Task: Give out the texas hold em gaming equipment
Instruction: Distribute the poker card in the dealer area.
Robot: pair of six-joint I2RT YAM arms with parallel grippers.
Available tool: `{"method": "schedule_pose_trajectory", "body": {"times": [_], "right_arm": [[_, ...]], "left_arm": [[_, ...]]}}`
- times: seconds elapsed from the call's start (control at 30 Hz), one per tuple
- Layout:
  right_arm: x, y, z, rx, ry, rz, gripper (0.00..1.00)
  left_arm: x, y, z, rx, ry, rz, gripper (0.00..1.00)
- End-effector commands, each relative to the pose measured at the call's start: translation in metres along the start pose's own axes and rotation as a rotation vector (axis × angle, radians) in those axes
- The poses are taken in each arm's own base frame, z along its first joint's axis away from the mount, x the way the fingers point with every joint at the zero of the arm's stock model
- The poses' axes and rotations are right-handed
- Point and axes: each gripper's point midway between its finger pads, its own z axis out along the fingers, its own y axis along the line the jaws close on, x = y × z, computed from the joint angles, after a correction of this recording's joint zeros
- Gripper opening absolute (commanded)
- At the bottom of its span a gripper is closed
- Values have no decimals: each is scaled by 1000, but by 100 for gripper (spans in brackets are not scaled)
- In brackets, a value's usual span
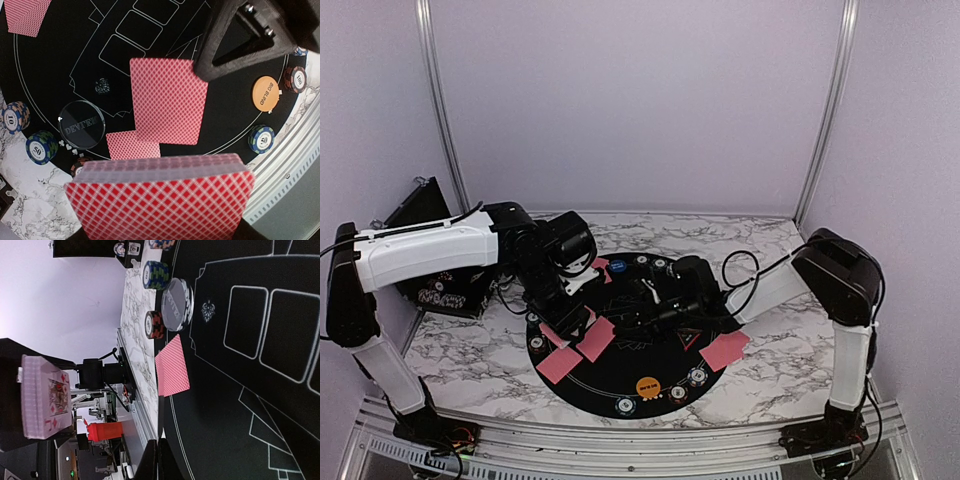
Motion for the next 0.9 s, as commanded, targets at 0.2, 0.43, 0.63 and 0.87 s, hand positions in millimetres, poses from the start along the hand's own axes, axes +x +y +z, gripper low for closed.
{"method": "schedule_pose_trajectory", "body": {"times": [0.2, 0.43, 0.63, 0.87], "right_arm": [[12, 6, 54, -25, 85, -31, 0], [19, 2, 79, -19, 125, -24, 0], [21, -9, 87, 23, 137, -22, 0], [20, -13, 90, 75, 139, -45, 8]], "left_arm": [[-1, 0, -19, -2, -38, 4, 58], [-1, 0, -21, -3, -42, 4, 58], [2, 2, -21, -7, -40, 3, 58], [2, 1, -21, -6, -39, 2, 58]]}}
